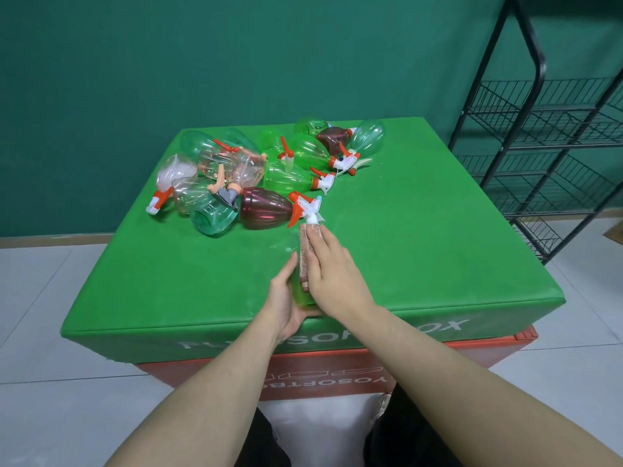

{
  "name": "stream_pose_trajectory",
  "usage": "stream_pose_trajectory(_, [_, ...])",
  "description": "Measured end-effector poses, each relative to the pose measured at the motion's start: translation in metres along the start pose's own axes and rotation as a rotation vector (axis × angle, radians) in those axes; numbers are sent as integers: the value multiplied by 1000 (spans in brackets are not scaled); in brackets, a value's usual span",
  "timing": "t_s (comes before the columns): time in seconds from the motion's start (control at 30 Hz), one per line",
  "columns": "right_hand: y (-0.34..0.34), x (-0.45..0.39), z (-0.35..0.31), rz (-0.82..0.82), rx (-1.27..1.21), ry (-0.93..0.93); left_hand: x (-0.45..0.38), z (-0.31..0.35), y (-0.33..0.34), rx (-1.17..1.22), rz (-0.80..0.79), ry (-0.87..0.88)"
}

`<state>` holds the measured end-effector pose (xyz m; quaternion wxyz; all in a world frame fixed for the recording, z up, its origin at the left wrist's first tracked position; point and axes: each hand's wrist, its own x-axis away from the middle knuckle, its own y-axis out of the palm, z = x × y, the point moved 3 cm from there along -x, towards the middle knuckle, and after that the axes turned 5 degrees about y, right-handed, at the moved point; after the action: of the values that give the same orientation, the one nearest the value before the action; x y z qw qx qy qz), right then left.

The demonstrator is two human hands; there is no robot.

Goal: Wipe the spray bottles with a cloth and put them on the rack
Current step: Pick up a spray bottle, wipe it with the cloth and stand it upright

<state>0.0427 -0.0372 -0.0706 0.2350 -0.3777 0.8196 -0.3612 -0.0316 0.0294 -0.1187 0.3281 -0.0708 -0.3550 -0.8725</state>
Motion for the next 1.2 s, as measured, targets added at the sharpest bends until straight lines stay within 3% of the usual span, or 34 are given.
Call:
stream_pose_trajectory(0.2, [8,30,11,24,187,-115,-2,-4,1,21,43,-1])
stream_pose_trajectory(0.43, [15,56,22,-19,229,-192,0,-5,0,-20,87,-19])
stream_pose_trajectory(0.97, [-3,-4,-1,-40,76,-88,1,3,1,-21,-6,14])
stream_pose_trajectory(1.1, [-1,-8,-5,-40,-64,37,2,3,-1,10,30,16])
stream_pose_trajectory(1.2, [3,0,-6,-11,-52,22,0,1,-3,23,54,22])
